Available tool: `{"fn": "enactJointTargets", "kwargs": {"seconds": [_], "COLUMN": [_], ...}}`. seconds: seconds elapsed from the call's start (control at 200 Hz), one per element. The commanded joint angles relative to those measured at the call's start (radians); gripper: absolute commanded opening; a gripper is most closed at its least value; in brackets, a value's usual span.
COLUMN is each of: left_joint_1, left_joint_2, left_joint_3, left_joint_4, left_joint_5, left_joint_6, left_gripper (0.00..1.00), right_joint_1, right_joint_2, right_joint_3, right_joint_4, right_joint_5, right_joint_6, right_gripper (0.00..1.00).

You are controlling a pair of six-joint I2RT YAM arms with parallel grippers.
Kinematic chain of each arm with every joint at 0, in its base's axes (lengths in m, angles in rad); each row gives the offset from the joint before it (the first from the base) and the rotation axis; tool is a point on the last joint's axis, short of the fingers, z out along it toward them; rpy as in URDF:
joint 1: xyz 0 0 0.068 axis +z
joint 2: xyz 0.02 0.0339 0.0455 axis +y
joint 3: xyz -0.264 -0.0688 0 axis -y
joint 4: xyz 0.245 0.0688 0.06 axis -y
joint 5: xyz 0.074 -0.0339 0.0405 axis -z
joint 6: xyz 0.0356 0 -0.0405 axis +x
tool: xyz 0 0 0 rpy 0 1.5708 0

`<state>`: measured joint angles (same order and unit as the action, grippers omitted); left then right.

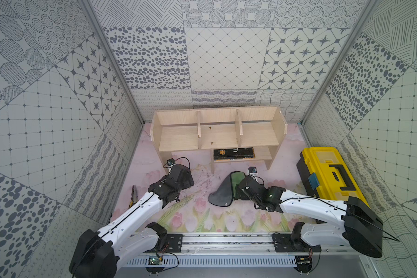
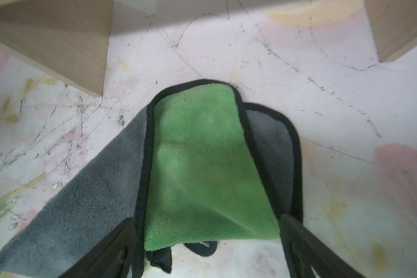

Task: Wipe the bookshelf clean with a cloth
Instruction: Pick up the cleaning item at the center of the board.

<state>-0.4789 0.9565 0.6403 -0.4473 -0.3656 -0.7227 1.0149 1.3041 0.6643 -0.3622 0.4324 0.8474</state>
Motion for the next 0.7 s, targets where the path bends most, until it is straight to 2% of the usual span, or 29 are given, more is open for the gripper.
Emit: {"fn": "enactJointTargets", "kwargs": {"seconds": [0.0,0.105,0.17,0.31,0.395,0.44,0.535,0.59,0.69], "left_joint_1": [-0.050,-0.043,-0.022,0.095,0.191,0.241,0.321,0.349,0.418], "left_joint_2": [-0.172,-0.204,-0.183,-0.129,-0.097,-0.086,-0.062,-0.036,0.016], "left_joint_3": [0.095,0.235,0.332,0.465,0.514,0.520,0.528,0.538,0.545], "left_joint_4": [-0.245,-0.359,-0.390,-0.362,-0.348,-0.327,-0.299,-0.285,-0.227], "left_joint_5": [-0.096,-0.187,-0.212,-0.170,-0.090,-0.051,0.009,0.022,0.098], "left_joint_6": [-0.072,-0.033,0.009,0.092,0.132,0.137,0.147,0.164,0.201], "left_gripper": [0.91,0.99,0.99,1.00,1.00,1.00,0.99,0.99,0.99], "right_joint_1": [0.037,0.053,0.053,0.056,0.059,0.060,0.060,0.060,0.060], "right_joint_2": [0.068,0.119,0.150,0.269,0.360,0.400,0.436,0.421,0.338], "right_joint_3": [0.038,0.042,0.045,0.071,0.091,0.098,0.103,0.098,0.060], "right_joint_4": [0.065,0.117,0.148,0.198,0.212,0.214,0.202,0.192,0.213], "right_joint_5": [-0.010,-0.029,-0.058,-0.104,-0.106,-0.106,-0.093,-0.074,-0.044], "right_joint_6": [-0.025,-0.028,-0.033,-0.043,-0.041,-0.036,-0.025,-0.022,-0.028], "right_gripper": [0.97,0.97,0.97,0.97,0.94,0.80,0.26,0.00,0.00]}}
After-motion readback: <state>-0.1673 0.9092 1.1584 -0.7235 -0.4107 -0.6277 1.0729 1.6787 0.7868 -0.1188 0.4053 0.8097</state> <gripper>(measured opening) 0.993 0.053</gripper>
